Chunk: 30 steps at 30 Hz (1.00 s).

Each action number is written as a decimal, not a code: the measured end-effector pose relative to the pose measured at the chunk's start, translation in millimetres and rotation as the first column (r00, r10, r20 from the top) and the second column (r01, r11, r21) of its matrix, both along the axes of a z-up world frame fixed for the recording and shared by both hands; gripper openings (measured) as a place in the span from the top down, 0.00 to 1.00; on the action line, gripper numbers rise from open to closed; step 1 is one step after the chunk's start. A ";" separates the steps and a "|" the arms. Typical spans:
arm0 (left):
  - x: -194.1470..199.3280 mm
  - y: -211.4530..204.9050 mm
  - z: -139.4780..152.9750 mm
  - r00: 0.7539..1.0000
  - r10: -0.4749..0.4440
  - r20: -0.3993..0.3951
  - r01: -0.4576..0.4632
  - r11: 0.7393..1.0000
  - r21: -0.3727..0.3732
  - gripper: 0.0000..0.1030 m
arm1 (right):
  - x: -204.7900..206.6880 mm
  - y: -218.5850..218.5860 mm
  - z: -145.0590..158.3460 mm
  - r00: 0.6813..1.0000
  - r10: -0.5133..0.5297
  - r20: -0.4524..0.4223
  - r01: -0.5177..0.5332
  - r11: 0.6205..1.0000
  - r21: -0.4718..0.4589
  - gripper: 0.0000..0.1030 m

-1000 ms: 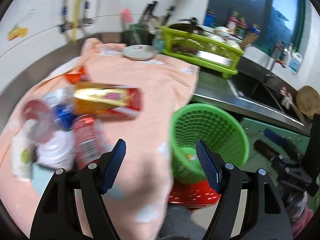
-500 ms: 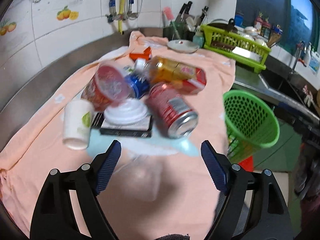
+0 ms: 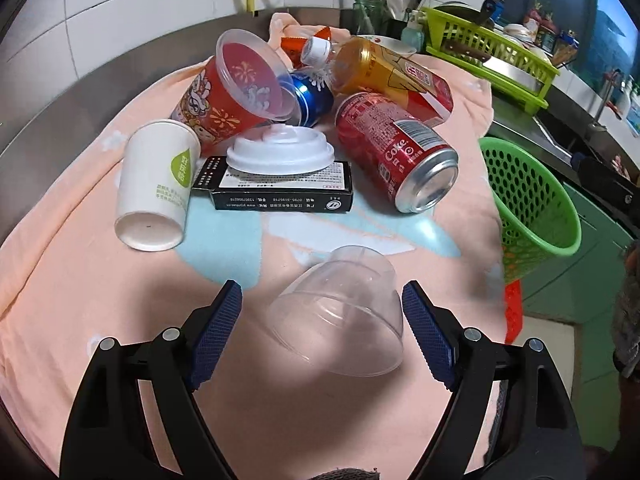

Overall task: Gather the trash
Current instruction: 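Grasp the clear plastic cup with the left tool, then grasp the red Coca-Cola can with the right tool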

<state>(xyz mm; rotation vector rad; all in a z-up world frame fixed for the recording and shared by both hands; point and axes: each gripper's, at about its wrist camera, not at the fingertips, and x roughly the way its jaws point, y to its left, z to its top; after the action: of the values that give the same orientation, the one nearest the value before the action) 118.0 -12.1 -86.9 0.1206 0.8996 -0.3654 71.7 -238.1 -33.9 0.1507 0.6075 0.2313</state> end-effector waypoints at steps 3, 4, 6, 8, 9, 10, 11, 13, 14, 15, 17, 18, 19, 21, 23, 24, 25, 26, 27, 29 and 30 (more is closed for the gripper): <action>0.8 1.3 -3.3 1.000 -0.009 -0.003 0.009 1.000 0.001 0.21 | 5.2 8.3 -2.5 1.000 0.017 -0.010 -0.017 1.000 -0.006 0.15; 0.9 1.9 -3.5 1.000 -0.011 -0.004 0.011 1.000 -0.005 0.21 | 7.3 11.6 -3.6 1.000 0.022 -0.014 -0.022 1.000 -0.009 0.15; 1.1 0.6 -3.9 1.000 -0.017 -0.004 0.017 1.000 -0.007 0.21 | 11.5 16.2 -6.3 0.999 0.031 -0.024 -0.031 1.000 -0.006 0.15; -0.6 -0.2 -4.1 1.000 -0.025 0.001 0.025 1.000 -0.007 0.24 | 16.3 20.8 -8.9 0.998 0.042 -0.036 -0.042 0.999 0.002 0.15; -1.3 -0.5 -4.4 0.999 -0.033 0.000 0.033 0.999 -0.011 0.28 | 17.7 22.4 -9.2 0.998 0.045 -0.037 -0.045 0.999 0.001 0.15; -1.8 -0.5 -4.4 0.999 -0.036 0.001 0.036 0.999 -0.013 0.31 | 19.5 24.4 -9.2 0.998 0.047 -0.038 -0.047 0.999 -0.002 0.15; -2.5 -0.7 -4.1 0.999 -0.039 0.002 0.039 0.999 -0.017 0.34 | 20.8 26.0 -9.7 0.998 0.049 -0.039 -0.049 0.999 -0.005 0.15; -4.1 -1.5 -3.9 0.999 -0.044 0.005 0.044 0.999 -0.023 0.39 | 26.2 29.3 -10.4 0.997 0.054 -0.049 -0.054 0.999 -0.001 0.15; -5.7 -2.5 -3.7 0.999 -0.044 0.014 0.045 0.999 -0.018 0.39 | 29.5 30.7 -10.3 0.997 0.058 -0.053 -0.058 0.998 0.003 0.15; -6.8 -2.3 -3.6 0.999 -0.046 0.020 0.047 0.999 -0.015 0.39 | 32.5 32.4 -9.7 0.997 0.061 -0.055 -0.061 0.998 0.006 0.15; -8.8 -3.0 -3.4 0.999 -0.044 0.032 0.045 0.999 -0.009 0.39 | 41.0 36.7 -8.5 0.996 0.068 -0.064 -0.068 0.998 0.007 0.15; -10.5 -3.1 -3.1 0.999 -0.042 0.035 0.042 0.999 -0.007 0.40 | 46.7 39.8 -8.0 0.995 0.074 -0.072 -0.074 0.997 0.006 0.15; -10.8 -2.4 -2.6 0.999 -0.037 0.037 0.038 0.999 -0.006 0.40 | 52.2 42.5 -8.3 0.994 0.077 -0.079 -0.077 0.997 0.003 0.15; -12.5 1.6 -0.7 0.999 -0.025 0.040 0.026 1.000 -0.014 0.40 | 65.8 48.9 -9.5 0.991 0.091 -0.102 -0.091 0.996 0.001 0.15; -14.2 6.5 1.7 0.999 -0.013 0.043 0.014 1.000 -0.025 0.40 | 78.1 52.6 -11.5 0.988 0.091 -0.124 -0.091 0.996 0.002 0.15; -15.6 9.6 3.3 0.999 -0.005 0.046 0.006 1.000 -0.028 0.40 | 86.8 55.5 -12.5 0.986 0.090 -0.137 -0.092 0.996 -0.005 0.15; -16.6 11.5 3.8 0.999 -0.003 0.047 0.004 1.000 -0.029 0.40 | 94.0 58.1 -13.2 0.986 0.087 -0.145 -0.090 0.996 -0.012 0.15; -17.3 13.5 3.8 0.999 -0.001 0.048 0.002 1.000 -0.029 0.40 | 101.4 60.4 -14.3 0.985 0.077 -0.154 -0.081 0.996 -0.020 0.15; -18.6 15.6 4.8 0.999 0.005 0.051 -0.003 1.000 -0.025 0.40 | 107.0 62.2 -15.6 0.983 0.077 -0.166 -0.081 0.996 -0.022 0.15; -19.6 18.4 7.1 0.999 0.008 0.054 -0.006 0.999 -0.032 0.40 | 120.5 66.8 -19.4 0.976 0.084 -0.200 -0.088 0.996 -0.010 0.17; -20.3 20.5 8.8 0.998 0.011 0.058 -0.009 0.999 -0.035 0.40 | 124.4 68.4 -20.7 0.974 0.084 -0.210 -0.088 0.996 -0.011 0.17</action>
<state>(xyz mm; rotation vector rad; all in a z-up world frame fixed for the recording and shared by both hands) 97.7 8.4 -78.1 0.0940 0.8360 -0.3669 196.1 -169.7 -54.5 0.1306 0.8271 0.2954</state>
